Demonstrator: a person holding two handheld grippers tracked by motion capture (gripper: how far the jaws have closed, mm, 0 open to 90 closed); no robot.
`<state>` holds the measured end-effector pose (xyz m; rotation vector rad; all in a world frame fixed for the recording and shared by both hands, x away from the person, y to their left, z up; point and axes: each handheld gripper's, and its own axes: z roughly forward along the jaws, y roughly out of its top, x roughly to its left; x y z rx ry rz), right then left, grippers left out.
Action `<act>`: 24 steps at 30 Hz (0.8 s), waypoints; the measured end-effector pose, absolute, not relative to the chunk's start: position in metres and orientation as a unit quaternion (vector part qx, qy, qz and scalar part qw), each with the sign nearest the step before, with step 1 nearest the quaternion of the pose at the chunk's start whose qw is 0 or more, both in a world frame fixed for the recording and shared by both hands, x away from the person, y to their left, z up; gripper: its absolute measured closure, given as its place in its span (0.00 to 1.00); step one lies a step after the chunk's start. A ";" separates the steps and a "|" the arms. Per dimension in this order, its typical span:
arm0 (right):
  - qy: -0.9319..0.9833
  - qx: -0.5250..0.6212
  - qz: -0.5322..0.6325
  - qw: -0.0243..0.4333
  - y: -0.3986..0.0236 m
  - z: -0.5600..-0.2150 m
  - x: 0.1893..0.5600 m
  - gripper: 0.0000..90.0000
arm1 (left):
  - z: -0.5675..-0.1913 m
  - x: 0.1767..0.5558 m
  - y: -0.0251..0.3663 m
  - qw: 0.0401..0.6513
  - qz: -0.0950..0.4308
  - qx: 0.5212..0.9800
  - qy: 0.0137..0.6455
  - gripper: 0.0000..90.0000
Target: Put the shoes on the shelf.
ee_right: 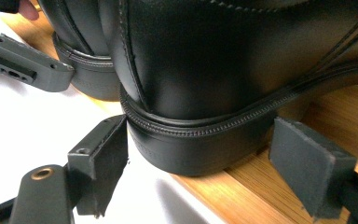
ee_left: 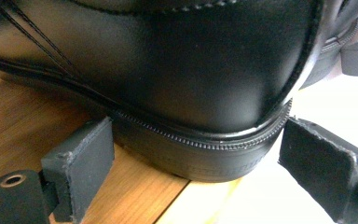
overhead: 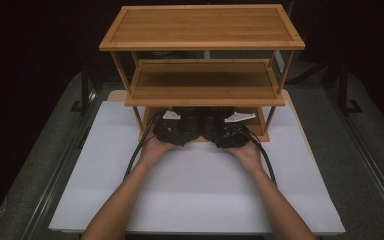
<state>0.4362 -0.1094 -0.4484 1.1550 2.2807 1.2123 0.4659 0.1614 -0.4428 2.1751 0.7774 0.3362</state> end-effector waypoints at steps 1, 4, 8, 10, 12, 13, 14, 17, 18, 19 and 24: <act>0.797 0.402 0.423 0.155 -0.110 -0.449 0.437 0.22 | -0.443 0.467 0.161 0.393 0.133 0.857 0.307 0.11; 0.797 0.402 0.424 0.152 -0.111 -0.451 0.439 0.22 | -0.444 0.468 0.161 0.394 0.131 0.856 0.307 0.11; 0.797 0.402 0.425 0.150 -0.113 -0.452 0.442 0.22 | -0.446 0.470 0.160 0.398 0.131 0.853 0.311 0.11; 0.796 0.403 0.424 0.155 -0.113 -0.452 0.443 0.22 | -0.445 0.471 0.159 0.394 0.132 0.854 0.312 0.11; 0.796 0.403 0.423 0.154 -0.113 -0.453 0.444 0.22 | -0.445 0.472 0.159 0.394 0.131 0.855 0.311 0.11; 0.796 0.405 0.424 0.150 -0.114 -0.454 0.445 0.22 | -0.446 0.472 0.159 0.396 0.127 0.854 0.314 0.11; 0.794 0.408 0.426 0.144 -0.115 -0.454 0.445 0.22 | -0.446 0.472 0.159 0.394 0.124 0.855 0.314 0.11; 0.794 0.409 0.426 0.143 -0.116 -0.454 0.445 0.21 | -0.447 0.471 0.159 0.390 0.130 0.857 0.311 0.10; 0.794 0.409 0.426 0.143 -0.115 -0.454 0.445 0.21 | -0.446 0.471 0.159 0.390 0.127 0.858 0.310 0.10; 0.794 0.410 0.425 0.142 -0.116 -0.454 0.445 0.21 | -0.446 0.471 0.159 0.389 0.129 0.858 0.310 0.10; 0.794 0.405 0.434 0.134 -0.120 -0.447 0.440 0.21 | -0.435 0.465 0.164 0.401 0.142 0.851 0.308 0.11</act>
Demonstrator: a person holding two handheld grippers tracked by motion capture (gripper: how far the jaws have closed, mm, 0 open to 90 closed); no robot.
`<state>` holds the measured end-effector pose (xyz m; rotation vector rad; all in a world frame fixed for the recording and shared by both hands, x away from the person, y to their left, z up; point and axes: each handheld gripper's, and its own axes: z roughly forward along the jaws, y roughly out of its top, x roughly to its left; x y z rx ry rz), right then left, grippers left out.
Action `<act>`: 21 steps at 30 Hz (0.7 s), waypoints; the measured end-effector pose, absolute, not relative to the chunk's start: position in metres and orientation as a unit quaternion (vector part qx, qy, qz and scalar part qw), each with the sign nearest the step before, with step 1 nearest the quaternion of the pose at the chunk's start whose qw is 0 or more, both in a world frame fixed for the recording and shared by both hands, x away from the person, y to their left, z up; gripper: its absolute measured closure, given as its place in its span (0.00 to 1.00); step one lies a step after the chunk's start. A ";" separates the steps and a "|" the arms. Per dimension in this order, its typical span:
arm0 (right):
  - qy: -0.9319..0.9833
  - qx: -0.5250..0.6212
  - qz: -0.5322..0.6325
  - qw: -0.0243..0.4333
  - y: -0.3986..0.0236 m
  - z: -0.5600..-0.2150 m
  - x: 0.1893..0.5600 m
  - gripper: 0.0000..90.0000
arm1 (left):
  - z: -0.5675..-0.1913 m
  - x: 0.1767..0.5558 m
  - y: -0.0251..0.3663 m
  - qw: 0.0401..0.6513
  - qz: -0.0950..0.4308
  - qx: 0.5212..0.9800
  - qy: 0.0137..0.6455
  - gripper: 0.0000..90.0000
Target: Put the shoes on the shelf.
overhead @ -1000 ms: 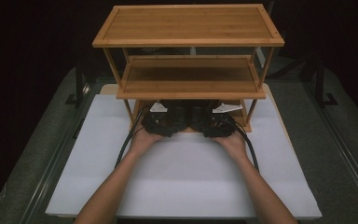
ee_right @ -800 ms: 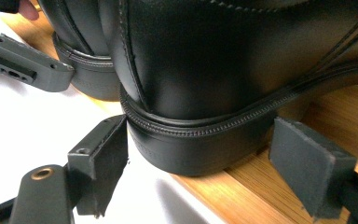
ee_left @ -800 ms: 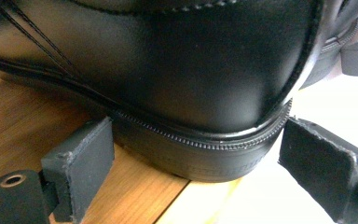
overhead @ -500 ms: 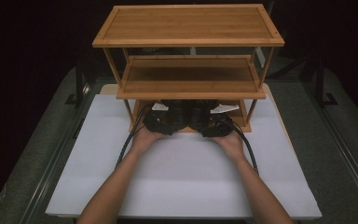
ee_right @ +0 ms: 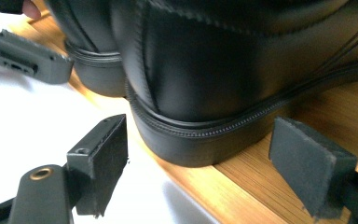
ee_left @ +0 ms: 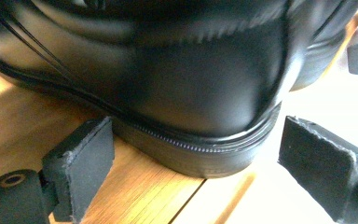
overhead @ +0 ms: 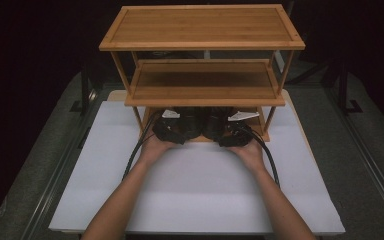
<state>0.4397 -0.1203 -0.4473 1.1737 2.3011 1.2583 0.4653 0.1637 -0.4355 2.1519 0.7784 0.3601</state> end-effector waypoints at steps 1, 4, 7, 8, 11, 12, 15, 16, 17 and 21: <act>0.793 0.404 0.435 0.134 -0.122 -0.446 0.439 0.21 | -0.434 0.464 0.164 0.400 0.143 0.851 0.308 0.11; 0.797 0.403 0.429 0.135 -0.126 -0.441 0.434 0.19 | -0.430 0.459 0.166 0.401 0.136 0.854 0.303 0.11; 0.797 0.403 0.428 0.138 -0.131 -0.436 0.428 0.18 | -0.424 0.453 0.170 0.395 0.139 0.855 0.306 0.11; 0.797 0.404 0.426 0.139 -0.133 -0.435 0.426 0.17 | -0.422 0.451 0.171 0.395 0.140 0.855 0.306 0.11; 0.796 0.408 0.424 0.141 -0.141 -0.431 0.420 0.16 | -0.416 0.445 0.175 0.399 0.140 0.852 0.309 0.11; 0.796 0.410 0.423 0.141 -0.144 -0.430 0.418 0.15 | -0.414 0.443 0.177 0.399 0.138 0.853 0.306 0.11; 0.794 0.417 0.419 0.144 -0.150 -0.427 0.412 0.15 | -0.411 0.436 0.181 0.400 0.132 0.854 0.305 0.11; 0.794 0.419 0.417 0.144 -0.151 -0.427 0.410 0.14 | -0.410 0.434 0.182 0.398 0.135 0.856 0.302 0.11; 0.794 0.420 0.415 0.143 -0.153 -0.426 0.408 0.14 | -0.409 0.433 0.183 0.396 0.137 0.858 0.299 0.11; 0.793 0.425 0.413 0.143 -0.161 -0.425 0.399 0.11 | -0.404 0.422 0.188 0.392 0.137 0.859 0.299 0.11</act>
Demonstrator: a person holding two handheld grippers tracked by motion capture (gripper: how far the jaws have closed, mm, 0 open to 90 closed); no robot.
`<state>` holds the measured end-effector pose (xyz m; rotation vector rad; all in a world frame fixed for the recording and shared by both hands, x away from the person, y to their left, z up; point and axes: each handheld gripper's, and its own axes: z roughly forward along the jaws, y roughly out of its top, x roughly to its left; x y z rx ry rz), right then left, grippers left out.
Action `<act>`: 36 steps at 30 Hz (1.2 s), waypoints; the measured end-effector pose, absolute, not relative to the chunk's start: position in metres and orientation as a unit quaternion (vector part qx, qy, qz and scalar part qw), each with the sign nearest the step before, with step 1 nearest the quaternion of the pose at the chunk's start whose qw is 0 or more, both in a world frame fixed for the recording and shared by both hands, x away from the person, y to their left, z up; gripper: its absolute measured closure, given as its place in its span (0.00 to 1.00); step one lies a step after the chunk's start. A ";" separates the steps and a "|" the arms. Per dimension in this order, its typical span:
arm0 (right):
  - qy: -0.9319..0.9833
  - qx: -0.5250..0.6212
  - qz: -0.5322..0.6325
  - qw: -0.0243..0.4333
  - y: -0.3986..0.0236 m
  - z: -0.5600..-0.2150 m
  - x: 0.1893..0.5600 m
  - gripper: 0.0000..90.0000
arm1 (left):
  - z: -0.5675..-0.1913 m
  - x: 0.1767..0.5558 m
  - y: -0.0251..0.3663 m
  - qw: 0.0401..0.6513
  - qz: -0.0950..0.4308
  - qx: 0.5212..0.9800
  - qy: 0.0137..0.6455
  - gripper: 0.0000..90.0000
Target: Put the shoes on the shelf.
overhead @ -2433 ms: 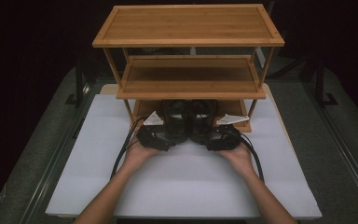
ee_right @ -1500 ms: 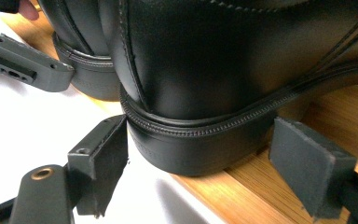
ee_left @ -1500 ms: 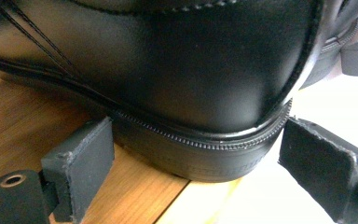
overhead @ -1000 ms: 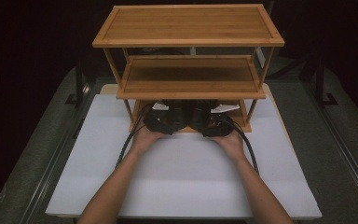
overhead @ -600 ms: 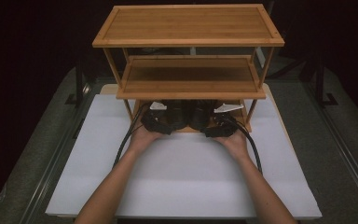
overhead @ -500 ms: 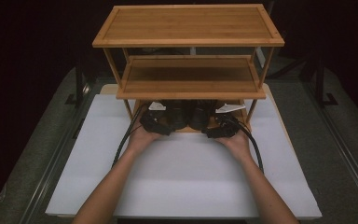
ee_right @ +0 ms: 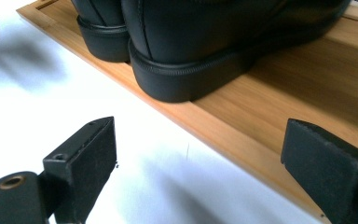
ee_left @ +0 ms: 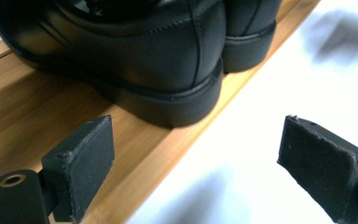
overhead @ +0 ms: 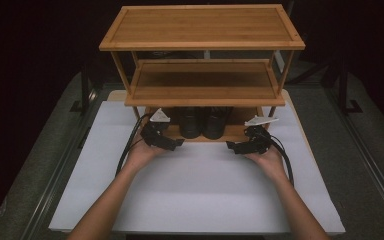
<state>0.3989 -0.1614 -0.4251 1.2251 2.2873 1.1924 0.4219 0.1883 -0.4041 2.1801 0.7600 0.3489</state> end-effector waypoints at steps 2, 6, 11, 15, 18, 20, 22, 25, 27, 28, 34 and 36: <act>0.791 0.427 0.414 0.144 -0.167 -0.424 0.393 0.11 | -0.403 0.416 0.192 0.390 0.138 0.861 0.297 0.11; 0.787 0.430 0.419 0.145 -0.179 -0.422 0.382 0.09 | -0.401 0.403 0.200 0.393 0.138 0.859 0.296 0.11; 0.787 0.434 0.413 0.145 -0.189 -0.419 0.365 0.03 | -0.400 0.384 0.211 0.391 0.135 0.860 0.297 0.04; 0.792 0.432 0.404 0.154 -0.197 -0.420 0.351 0.02 | -0.400 0.367 0.222 0.388 0.141 0.862 0.294 0.01; 0.789 0.435 0.404 0.155 -0.203 -0.421 0.338 0.02 | -0.401 0.355 0.231 0.391 0.145 0.860 0.294 0.00; 0.787 0.437 0.405 0.159 -0.207 -0.421 0.330 0.02 | -0.402 0.347 0.238 0.393 0.149 0.859 0.293 0.00; 0.786 0.438 0.406 0.158 -0.211 -0.422 0.322 0.02 | -0.403 0.339 0.245 0.396 0.151 0.856 0.296 0.00; 0.786 0.440 0.404 0.159 -0.217 -0.423 0.310 0.02 | -0.404 0.328 0.257 0.393 0.152 0.855 0.303 0.00; 0.786 0.439 0.404 0.162 -0.220 -0.424 0.303 0.02 | -0.407 0.321 0.265 0.392 0.153 0.853 0.309 0.00; 0.785 0.441 0.403 0.161 -0.221 -0.424 0.300 0.02 | -0.408 0.316 0.270 0.390 0.152 0.853 0.312 0.00; 0.785 0.448 0.396 0.161 -0.233 -0.431 0.282 0.02 | -0.417 0.293 0.295 0.372 0.160 0.855 0.325 0.00; 0.785 0.452 0.391 0.165 -0.238 -0.434 0.276 0.02 | -0.421 0.286 0.302 0.368 0.159 0.854 0.332 0.00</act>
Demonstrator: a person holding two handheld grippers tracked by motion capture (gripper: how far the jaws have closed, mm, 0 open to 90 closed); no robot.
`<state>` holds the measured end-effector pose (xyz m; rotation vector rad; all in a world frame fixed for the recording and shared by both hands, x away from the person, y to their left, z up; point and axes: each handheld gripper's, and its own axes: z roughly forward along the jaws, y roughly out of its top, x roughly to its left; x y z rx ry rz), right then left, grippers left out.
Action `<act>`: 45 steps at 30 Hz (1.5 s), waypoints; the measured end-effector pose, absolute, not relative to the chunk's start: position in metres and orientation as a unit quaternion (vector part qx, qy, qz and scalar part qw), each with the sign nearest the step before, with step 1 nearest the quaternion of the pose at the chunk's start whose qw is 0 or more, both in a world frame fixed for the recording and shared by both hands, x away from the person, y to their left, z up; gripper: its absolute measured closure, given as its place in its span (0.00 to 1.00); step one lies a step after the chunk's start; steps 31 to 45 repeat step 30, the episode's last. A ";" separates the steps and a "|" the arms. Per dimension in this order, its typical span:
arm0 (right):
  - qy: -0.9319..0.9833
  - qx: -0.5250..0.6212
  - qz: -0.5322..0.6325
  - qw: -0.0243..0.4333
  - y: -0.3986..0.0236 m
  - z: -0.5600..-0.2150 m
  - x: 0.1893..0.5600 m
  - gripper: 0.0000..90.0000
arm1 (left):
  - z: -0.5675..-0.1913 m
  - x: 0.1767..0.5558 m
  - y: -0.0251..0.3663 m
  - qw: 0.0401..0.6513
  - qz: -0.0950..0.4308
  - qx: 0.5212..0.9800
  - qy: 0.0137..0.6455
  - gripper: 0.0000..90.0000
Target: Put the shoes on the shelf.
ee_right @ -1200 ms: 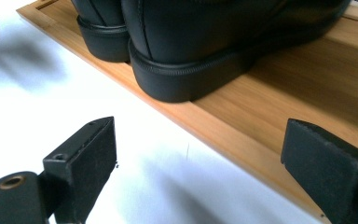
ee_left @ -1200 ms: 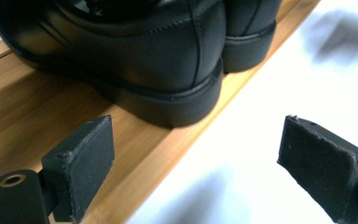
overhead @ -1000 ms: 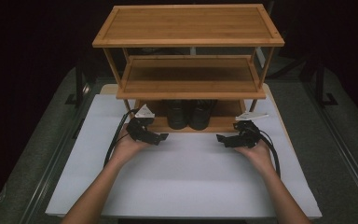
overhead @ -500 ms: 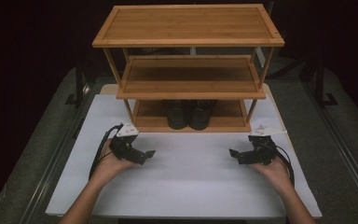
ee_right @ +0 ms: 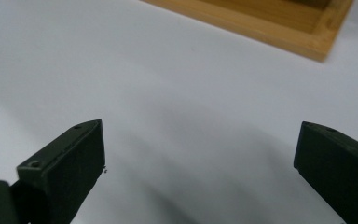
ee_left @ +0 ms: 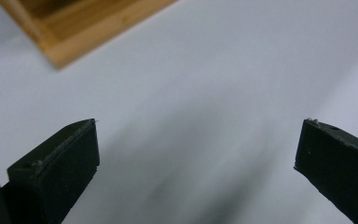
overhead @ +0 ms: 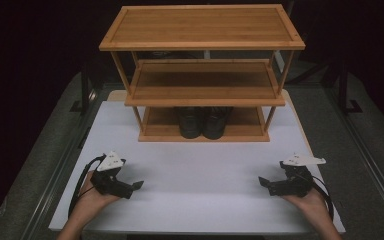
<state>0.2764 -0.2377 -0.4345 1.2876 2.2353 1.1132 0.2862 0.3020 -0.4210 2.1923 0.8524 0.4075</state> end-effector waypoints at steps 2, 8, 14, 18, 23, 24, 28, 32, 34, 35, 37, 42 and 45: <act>0.786 0.456 0.382 0.168 -0.243 -0.438 0.272 0.02 | -0.425 0.280 0.309 0.363 0.159 0.854 0.338 0.00; 0.784 0.470 0.366 0.175 -0.254 -0.446 0.261 0.02 | -0.435 0.268 0.323 0.360 0.154 0.850 0.352 0.00; 0.788 0.479 0.347 0.174 -0.264 -0.455 0.249 0.02 | -0.445 0.262 0.327 0.353 0.153 0.853 0.351 0.00; 0.790 0.479 0.338 0.182 -0.265 -0.457 0.245 0.02 | -0.450 0.264 0.326 0.341 0.150 0.857 0.355 0.00; 0.795 0.478 0.327 0.183 -0.263 -0.458 0.245 0.03 | -0.451 0.264 0.325 0.338 0.150 0.858 0.356 0.00; 0.795 0.478 0.327 0.183 -0.263 -0.458 0.245 0.03 | -0.451 0.264 0.325 0.338 0.150 0.858 0.356 0.00; 0.794 0.478 0.327 0.184 -0.263 -0.458 0.244 0.03 | -0.451 0.264 0.325 0.338 0.150 0.858 0.356 0.00; 0.794 0.478 0.327 0.183 -0.263 -0.458 0.244 0.03 | -0.451 0.264 0.325 0.338 0.150 0.858 0.356 0.00; 0.794 0.478 0.327 0.183 -0.263 -0.458 0.244 0.03 | -0.451 0.264 0.325 0.338 0.150 0.858 0.356 0.00; 0.794 0.478 0.327 0.183 -0.263 -0.458 0.244 0.03 | -0.451 0.264 0.325 0.338 0.150 0.858 0.356 0.00; 0.794 0.478 0.327 0.183 -0.263 -0.458 0.244 0.03 | -0.451 0.264 0.325 0.338 0.150 0.858 0.356 0.00; 0.794 0.478 0.327 0.183 -0.263 -0.458 0.244 0.03 | -0.451 0.264 0.325 0.338 0.150 0.858 0.356 0.00; 0.794 0.478 0.327 0.183 -0.263 -0.458 0.244 0.03 | -0.451 0.264 0.325 0.338 0.150 0.858 0.356 0.00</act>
